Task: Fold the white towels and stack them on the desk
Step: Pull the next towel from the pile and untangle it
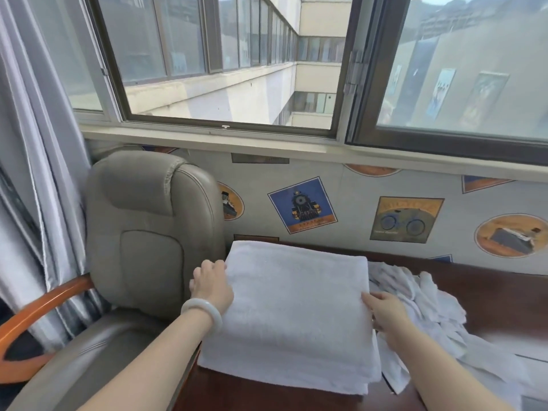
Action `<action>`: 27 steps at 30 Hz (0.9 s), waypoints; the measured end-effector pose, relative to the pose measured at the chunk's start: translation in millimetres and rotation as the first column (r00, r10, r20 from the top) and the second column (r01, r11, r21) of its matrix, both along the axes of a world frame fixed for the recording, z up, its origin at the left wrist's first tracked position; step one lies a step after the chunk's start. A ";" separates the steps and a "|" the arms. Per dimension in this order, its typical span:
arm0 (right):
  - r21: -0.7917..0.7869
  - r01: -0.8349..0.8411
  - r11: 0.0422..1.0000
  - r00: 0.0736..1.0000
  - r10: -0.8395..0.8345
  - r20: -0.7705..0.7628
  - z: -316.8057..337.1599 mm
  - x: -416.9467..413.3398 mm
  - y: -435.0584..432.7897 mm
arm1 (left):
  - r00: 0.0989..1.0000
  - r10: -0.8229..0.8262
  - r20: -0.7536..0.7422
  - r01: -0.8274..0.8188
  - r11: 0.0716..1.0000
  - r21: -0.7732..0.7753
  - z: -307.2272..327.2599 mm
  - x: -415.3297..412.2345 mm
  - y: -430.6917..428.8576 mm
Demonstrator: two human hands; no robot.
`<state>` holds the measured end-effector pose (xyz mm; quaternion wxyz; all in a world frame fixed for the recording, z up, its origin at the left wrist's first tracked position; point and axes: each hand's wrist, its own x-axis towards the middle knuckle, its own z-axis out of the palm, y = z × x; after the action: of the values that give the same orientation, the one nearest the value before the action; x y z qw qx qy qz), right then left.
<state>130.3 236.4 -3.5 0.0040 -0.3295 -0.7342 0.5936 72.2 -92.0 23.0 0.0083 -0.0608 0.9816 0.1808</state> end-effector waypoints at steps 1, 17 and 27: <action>-0.025 0.004 1.000 1.000 -0.004 -0.004 2.3 4.1 2.3 | 0.995 -0.073 -0.074 0.073 0.997 -0.008 2.9 5.0 15.8; -0.206 0.249 0.946 0.968 -0.252 0.011 -28.6 93.9 177.2 | 0.698 -0.715 -0.041 0.705 0.675 0.219 -45.7 79.9 300.1; 0.436 -0.215 0.874 0.966 0.124 0.227 -97.5 98.5 315.9 | 0.736 -0.598 0.316 0.536 0.801 0.267 -116.9 114.2 465.7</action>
<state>228.8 552.3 -101.0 -0.0418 -0.3093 -0.8760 0.3677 186.4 373.7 -93.9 0.2606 0.2086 0.9139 0.2312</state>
